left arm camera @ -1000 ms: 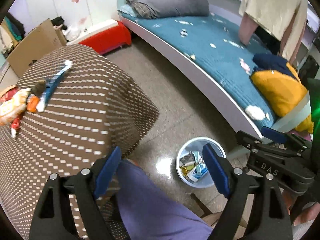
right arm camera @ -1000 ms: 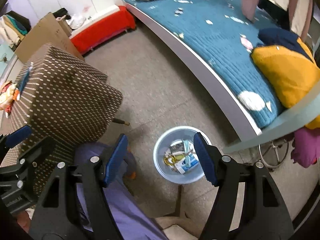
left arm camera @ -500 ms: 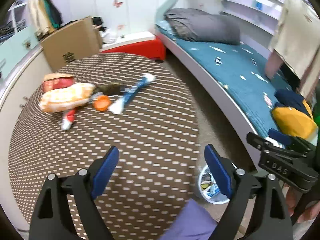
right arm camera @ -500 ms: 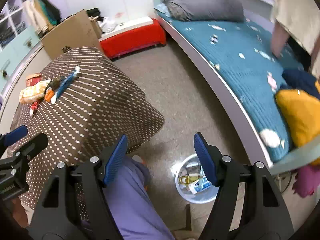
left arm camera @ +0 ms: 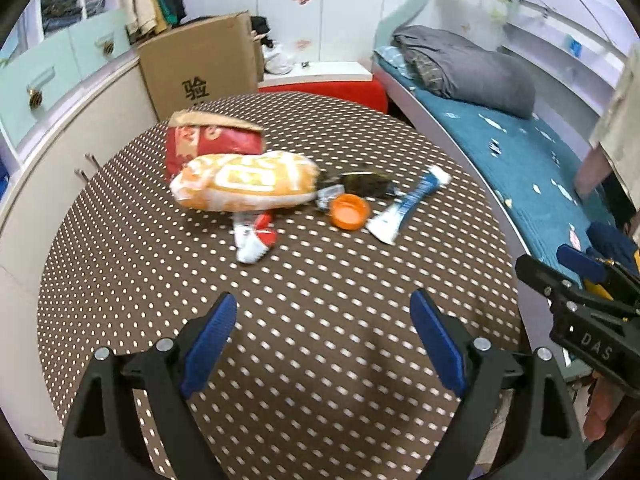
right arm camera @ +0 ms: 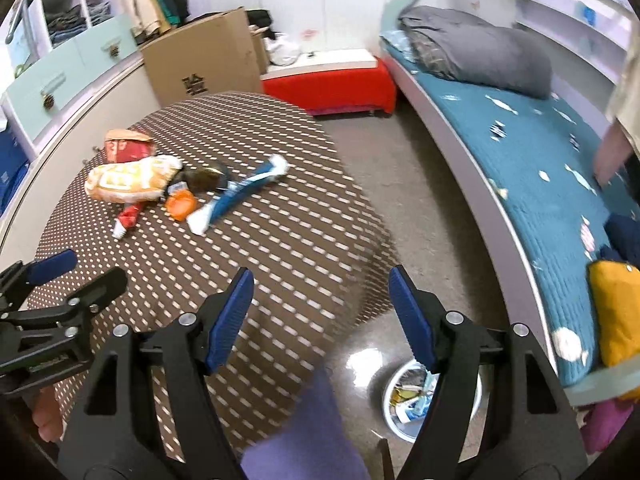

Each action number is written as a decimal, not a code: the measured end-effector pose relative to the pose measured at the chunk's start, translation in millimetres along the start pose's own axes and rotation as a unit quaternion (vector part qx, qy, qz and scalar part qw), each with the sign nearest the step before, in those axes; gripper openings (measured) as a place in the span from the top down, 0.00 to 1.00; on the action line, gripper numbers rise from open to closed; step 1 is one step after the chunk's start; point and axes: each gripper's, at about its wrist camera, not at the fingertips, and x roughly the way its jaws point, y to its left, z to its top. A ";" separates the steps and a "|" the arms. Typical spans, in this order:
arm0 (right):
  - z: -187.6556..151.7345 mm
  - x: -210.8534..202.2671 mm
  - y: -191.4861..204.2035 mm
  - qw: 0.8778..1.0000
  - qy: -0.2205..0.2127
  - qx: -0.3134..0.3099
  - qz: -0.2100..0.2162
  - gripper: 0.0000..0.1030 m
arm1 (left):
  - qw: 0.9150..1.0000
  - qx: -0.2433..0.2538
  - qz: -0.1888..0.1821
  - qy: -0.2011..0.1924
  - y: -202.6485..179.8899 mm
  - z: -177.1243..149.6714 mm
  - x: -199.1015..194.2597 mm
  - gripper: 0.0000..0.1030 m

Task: Collect trash
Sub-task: 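Move both open tools back over the polka-dot table toward the trash, then grasp the red-white wrapper with left tool while right tool grasps orange cap, then carry the red-white wrapper and orange cap over to the bucket, then open both tools to drop the wrapper and cap into the bucket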

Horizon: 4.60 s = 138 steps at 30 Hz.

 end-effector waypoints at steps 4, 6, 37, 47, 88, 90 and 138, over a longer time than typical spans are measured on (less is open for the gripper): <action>11.3 16.1 24.8 1.000 0.000 -0.021 0.006 0.33 | 1.000 -0.017 -0.016 -0.004 23.3 10.7 18.4 0.16; 17.0 23.8 35.3 0.999 0.000 -0.031 0.012 0.33 | 1.000 -0.022 -0.020 0.001 32.5 16.8 31.0 0.16; 40.4 85.3 116.2 0.985 0.024 -0.146 0.086 0.72 | 0.994 -0.101 -0.012 -0.047 84.1 -23.2 12.3 0.85; 21.3 40.7 95.1 0.989 0.008 -0.127 0.075 0.72 | 0.996 -0.068 -0.009 -0.060 47.2 -45.6 -17.8 0.85; -105.7 -61.8 -155.6 0.991 -0.004 0.123 -0.057 0.71 | 0.975 0.159 -0.155 -0.019 -222.3 -83.7 -15.8 0.85; -117.4 -63.5 -168.8 0.988 0.000 0.143 -0.067 0.71 | 0.971 0.174 -0.165 -0.010 -240.4 -91.4 -11.6 0.85; -222.6 17.7 -230.0 0.948 0.155 0.237 -0.144 0.39 | 0.958 0.208 -0.138 0.140 -281.7 -154.4 98.6 0.41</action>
